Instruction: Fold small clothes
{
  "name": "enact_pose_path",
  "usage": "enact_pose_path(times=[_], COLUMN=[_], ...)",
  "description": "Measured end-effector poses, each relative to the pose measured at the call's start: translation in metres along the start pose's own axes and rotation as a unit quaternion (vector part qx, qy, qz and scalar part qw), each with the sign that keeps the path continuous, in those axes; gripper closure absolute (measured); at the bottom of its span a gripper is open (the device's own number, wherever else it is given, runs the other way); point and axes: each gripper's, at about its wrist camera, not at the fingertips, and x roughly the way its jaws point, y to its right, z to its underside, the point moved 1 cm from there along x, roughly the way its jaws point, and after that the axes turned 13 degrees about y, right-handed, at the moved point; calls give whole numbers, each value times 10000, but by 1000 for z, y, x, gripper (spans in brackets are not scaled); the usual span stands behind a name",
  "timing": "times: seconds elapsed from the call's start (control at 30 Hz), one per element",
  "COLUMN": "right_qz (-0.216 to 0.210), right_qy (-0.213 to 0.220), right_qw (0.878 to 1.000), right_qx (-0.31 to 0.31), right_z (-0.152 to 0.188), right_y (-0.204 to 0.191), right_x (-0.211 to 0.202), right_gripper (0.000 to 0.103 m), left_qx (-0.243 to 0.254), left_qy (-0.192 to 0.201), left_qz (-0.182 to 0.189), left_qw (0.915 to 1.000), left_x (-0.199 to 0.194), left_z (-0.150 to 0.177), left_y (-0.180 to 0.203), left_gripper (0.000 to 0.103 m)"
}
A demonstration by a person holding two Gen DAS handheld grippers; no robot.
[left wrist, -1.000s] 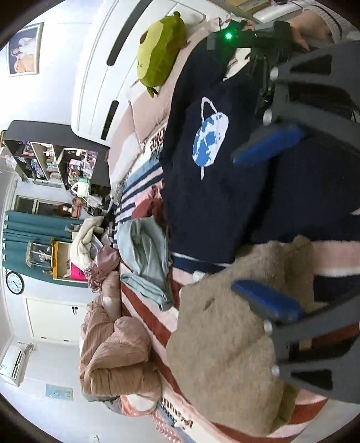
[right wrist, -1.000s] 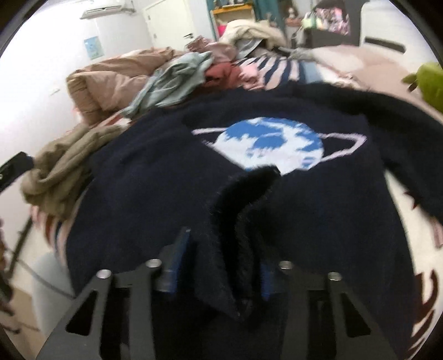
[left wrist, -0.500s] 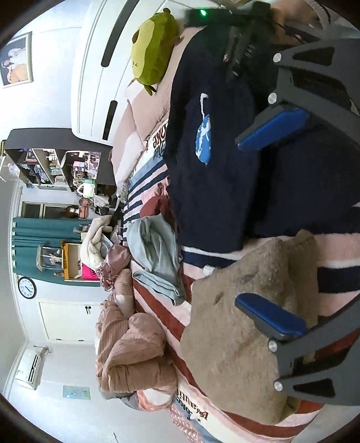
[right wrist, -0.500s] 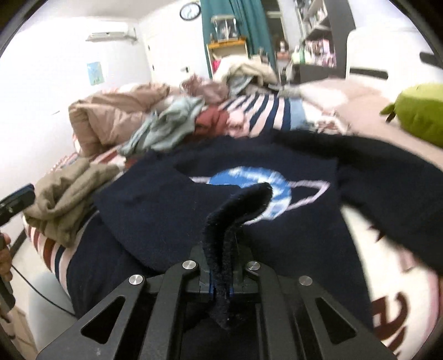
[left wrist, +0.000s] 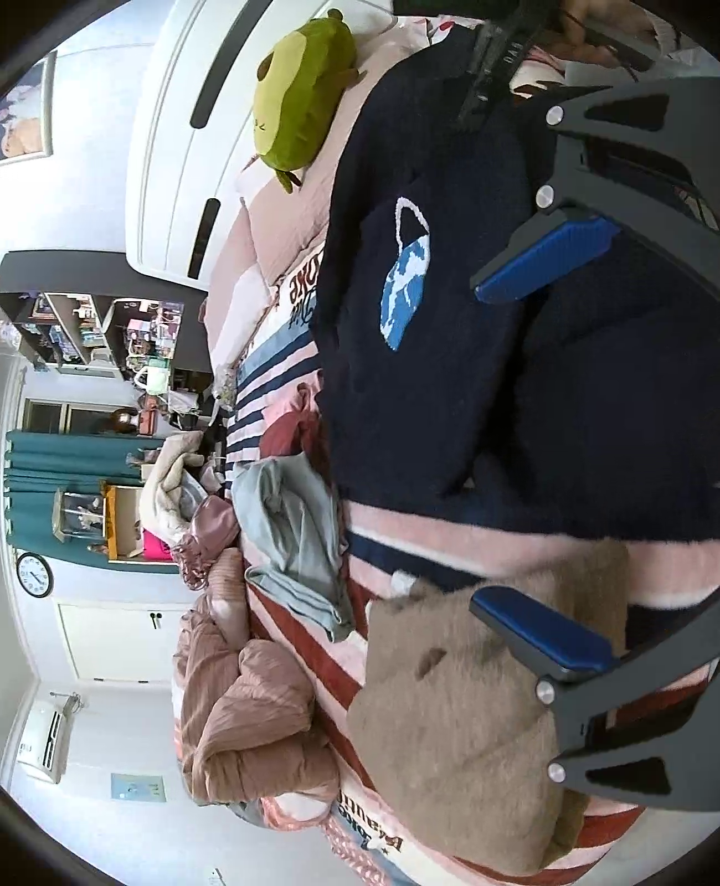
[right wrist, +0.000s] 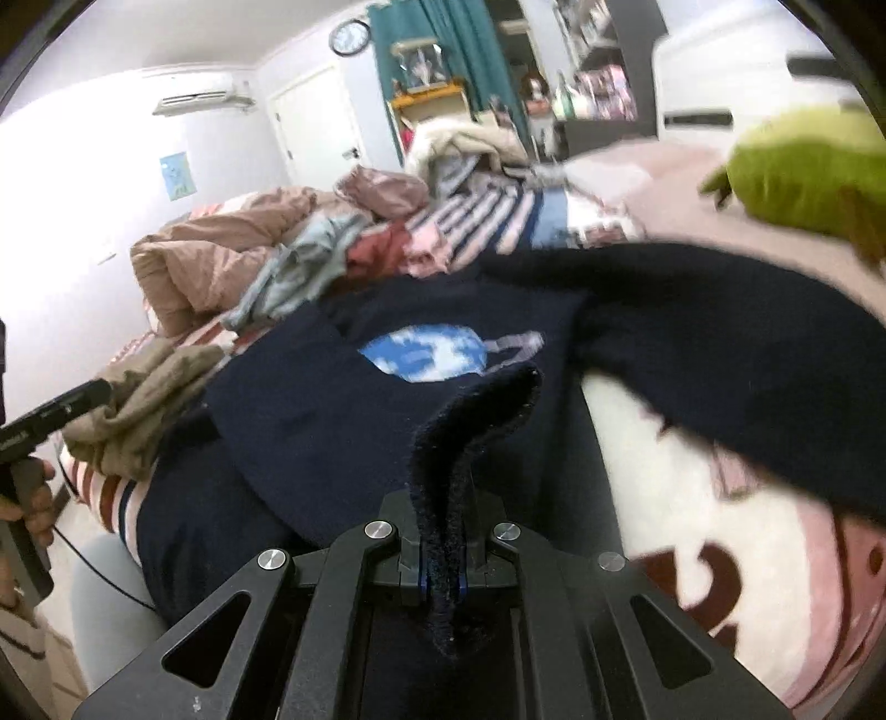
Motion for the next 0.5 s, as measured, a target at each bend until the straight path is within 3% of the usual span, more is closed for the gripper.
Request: enact_pose_path(times=[0.2,0.3,0.37,0.43,0.5], right_qz=[140,-60,-125,-38,195], right_qy=[43,-154,-296,-17,393], right_qw=[9996,9991,9989,9988,9963], right_qx=[250,379,351,485,740], right_z=[10,13,12,6,-3], right_y=[25,31,33,47,71], right_x=[0,2,3,-12,-38], right_gripper=[102,98,86,51,48], left_qx=[-135,-203,-180,-162,-122], left_qy=[-62,-67,-67,-52,-52], left_qz=[68,51,58,115,179], left_qw=[9999,9998,9998,9998,9998], left_x=[7,11,14,17,18], left_z=[-2,-4,-7,-9,-11], left_y=[10,14,17,24,31], left_gripper=[2,2,2,2,2])
